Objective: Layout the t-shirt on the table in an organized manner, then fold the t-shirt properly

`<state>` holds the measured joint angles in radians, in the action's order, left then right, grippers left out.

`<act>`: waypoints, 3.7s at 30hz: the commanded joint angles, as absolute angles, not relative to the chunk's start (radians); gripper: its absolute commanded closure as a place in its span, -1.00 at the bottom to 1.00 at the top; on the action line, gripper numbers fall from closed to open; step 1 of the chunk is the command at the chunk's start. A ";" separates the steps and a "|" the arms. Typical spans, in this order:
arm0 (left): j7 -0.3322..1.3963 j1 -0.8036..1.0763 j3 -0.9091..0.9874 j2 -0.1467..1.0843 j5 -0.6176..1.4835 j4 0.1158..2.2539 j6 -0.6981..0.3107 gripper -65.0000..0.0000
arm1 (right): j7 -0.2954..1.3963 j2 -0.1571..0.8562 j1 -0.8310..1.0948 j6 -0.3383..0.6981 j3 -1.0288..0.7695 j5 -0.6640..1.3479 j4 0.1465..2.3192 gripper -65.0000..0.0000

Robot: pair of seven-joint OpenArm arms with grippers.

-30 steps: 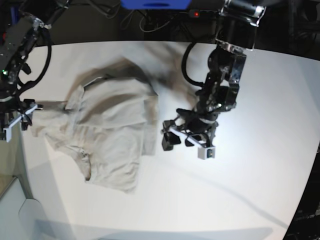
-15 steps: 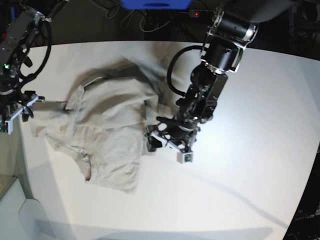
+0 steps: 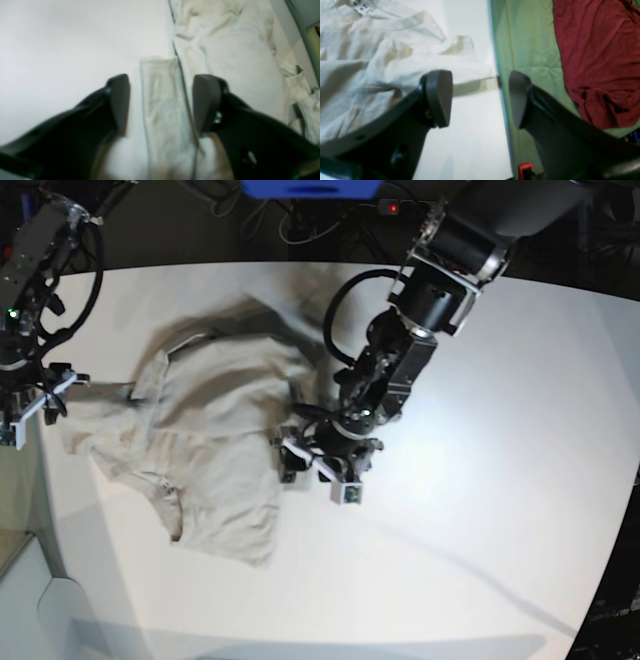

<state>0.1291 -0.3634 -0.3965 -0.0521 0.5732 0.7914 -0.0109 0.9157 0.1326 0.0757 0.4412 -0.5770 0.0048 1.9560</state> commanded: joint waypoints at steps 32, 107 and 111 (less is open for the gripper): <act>0.245 -0.064 -0.128 0.242 0.593 1.598 0.147 0.99 | 0.889 0.108 0.054 0.447 -0.576 0.013 1.968 -0.13; 0.608 0.309 0.348 0.249 0.590 1.839 0.140 0.99 | 0.427 -0.025 -0.653 0.444 0.111 0.012 0.585 0.85; 0.608 0.335 0.348 0.248 0.590 1.840 0.140 0.99 | 0.426 -0.022 -0.653 0.346 0.110 0.012 0.585 0.91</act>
<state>0.6289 0.3424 0.3443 0.2378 0.5884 1.8194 0.1425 0.4053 -0.0204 -0.6327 0.3862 0.1104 0.0280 0.5816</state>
